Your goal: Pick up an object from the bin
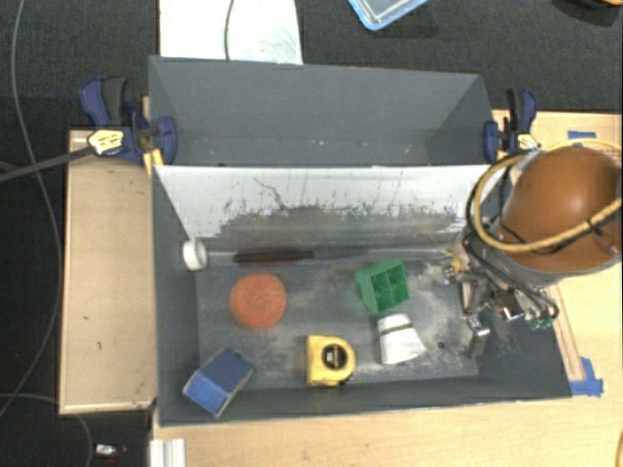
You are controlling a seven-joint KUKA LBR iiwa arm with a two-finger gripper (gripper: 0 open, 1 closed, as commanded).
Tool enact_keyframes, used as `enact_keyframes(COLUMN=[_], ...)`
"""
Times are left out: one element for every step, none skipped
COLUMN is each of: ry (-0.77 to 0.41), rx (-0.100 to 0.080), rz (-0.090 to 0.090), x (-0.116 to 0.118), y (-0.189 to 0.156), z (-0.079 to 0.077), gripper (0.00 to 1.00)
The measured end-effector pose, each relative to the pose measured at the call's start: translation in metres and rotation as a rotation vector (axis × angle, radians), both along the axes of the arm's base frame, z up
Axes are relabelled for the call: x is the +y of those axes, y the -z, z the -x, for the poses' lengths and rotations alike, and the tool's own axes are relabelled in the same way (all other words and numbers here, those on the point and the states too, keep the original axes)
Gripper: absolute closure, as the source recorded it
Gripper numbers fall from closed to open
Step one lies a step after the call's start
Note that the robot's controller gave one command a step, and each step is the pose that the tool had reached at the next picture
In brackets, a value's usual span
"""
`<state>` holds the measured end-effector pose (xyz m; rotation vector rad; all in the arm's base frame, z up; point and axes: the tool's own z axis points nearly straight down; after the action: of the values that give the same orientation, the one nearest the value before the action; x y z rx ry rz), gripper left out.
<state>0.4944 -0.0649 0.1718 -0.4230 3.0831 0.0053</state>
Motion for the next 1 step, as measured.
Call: enact_keyframes(ry=[-0.241], rx=[-0.008], rz=[0.009], x=[0.0159], y=[-0.0446], z=[-0.0046], gripper=[0.0])
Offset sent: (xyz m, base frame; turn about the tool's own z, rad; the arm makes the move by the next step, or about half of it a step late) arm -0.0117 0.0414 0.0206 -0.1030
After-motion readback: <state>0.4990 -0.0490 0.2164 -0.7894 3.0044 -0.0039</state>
